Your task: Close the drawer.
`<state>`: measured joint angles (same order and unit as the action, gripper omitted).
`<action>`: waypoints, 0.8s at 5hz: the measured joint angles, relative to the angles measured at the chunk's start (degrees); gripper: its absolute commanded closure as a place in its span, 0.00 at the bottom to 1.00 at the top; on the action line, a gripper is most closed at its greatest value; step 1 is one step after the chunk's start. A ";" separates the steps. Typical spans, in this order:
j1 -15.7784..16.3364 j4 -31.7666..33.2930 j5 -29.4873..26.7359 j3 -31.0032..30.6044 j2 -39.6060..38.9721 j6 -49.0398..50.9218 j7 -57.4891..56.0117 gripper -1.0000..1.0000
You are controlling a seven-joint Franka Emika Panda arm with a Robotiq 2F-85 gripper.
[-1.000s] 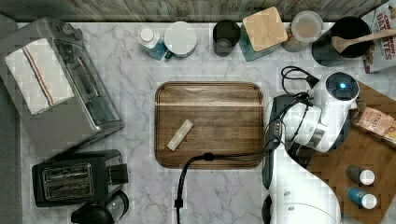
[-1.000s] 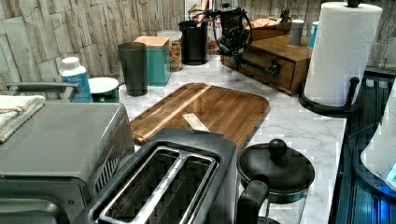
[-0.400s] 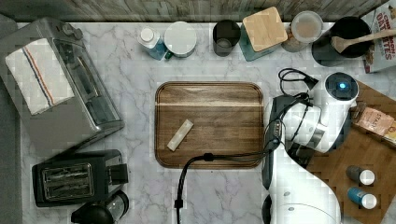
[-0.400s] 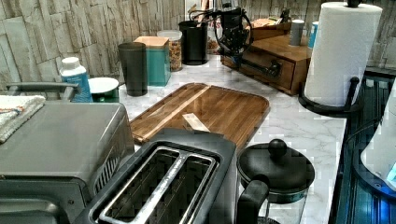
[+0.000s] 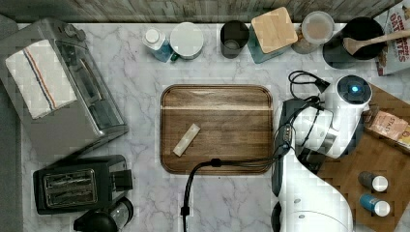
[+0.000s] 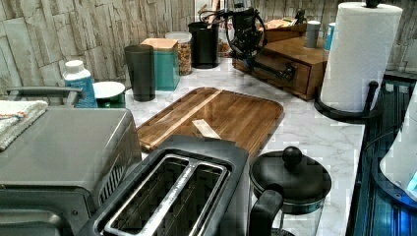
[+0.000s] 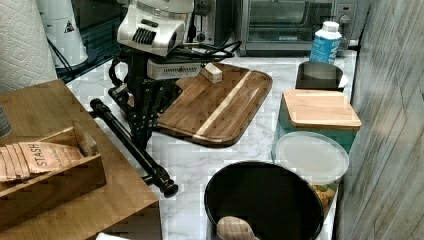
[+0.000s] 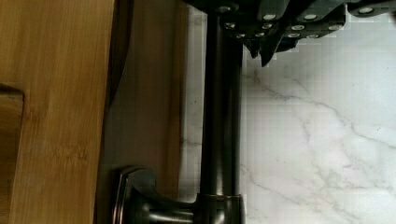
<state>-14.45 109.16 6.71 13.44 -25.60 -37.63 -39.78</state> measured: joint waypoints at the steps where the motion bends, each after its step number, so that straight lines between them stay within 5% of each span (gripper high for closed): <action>1: 0.50 0.06 0.15 0.41 0.00 0.00 -0.03 1.00; 4: 0.64 0.11 0.29 0.50 0.00 0.00 -0.03 1.00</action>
<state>-13.81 109.28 7.01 13.93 -25.60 -37.63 -39.81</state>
